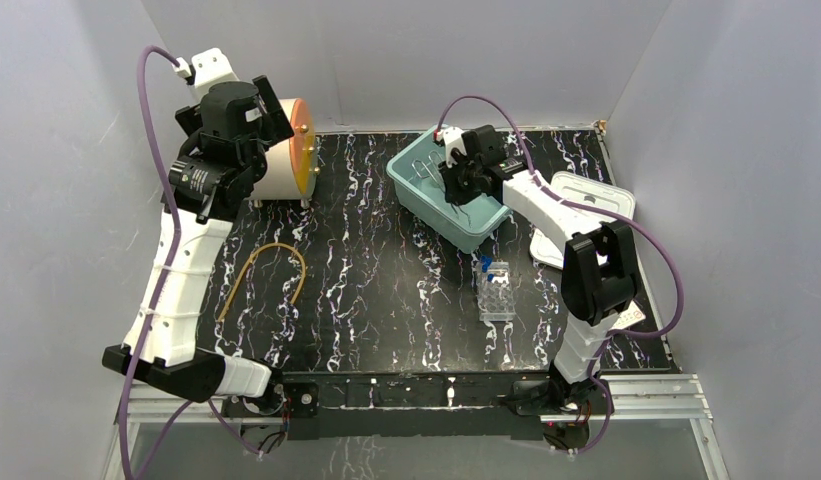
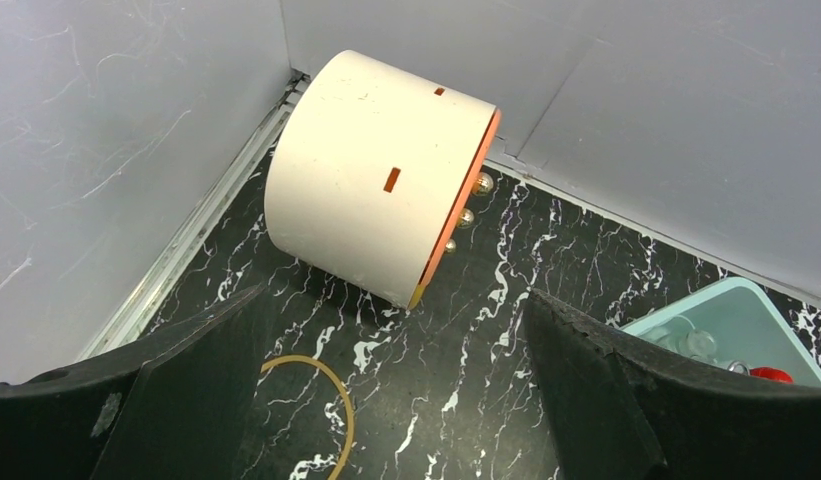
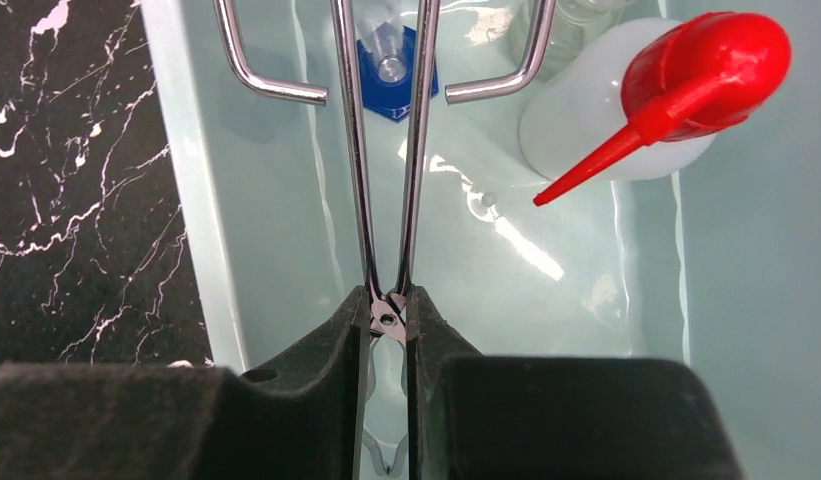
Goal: Organize the chemistry lab equipment
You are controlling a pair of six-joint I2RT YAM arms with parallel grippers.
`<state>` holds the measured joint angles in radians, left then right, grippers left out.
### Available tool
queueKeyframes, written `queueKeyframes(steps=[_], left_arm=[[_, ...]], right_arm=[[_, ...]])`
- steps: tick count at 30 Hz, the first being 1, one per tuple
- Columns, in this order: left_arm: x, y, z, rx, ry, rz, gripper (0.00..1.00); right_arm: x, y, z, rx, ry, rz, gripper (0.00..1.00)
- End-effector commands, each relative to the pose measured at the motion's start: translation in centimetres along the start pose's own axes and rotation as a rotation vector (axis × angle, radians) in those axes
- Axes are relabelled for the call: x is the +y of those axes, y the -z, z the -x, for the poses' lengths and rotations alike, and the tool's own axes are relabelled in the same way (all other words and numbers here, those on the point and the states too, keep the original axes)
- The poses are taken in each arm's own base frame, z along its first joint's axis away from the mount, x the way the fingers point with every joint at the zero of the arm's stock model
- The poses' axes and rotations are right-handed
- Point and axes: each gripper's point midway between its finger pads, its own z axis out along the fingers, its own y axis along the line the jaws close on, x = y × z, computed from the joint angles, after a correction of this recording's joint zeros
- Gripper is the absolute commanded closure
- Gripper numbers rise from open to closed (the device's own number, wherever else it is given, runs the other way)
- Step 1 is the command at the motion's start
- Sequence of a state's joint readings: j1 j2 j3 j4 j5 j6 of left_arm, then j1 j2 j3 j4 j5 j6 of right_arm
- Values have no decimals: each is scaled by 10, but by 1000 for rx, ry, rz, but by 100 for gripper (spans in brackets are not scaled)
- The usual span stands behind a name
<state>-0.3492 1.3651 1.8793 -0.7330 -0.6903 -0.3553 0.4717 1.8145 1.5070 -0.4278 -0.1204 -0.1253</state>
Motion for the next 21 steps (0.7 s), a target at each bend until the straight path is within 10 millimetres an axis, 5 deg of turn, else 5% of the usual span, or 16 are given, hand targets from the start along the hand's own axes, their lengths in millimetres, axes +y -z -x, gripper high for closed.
queueKeyframes(steps=[1,21], left_arm=[[5,7,7,-25,4,-3,5],[4,4,7,-29,-6,4,5]], right_arm=[[6,16,18,-60,68,38,86],[-1,-8,2,44,146,51,75]])
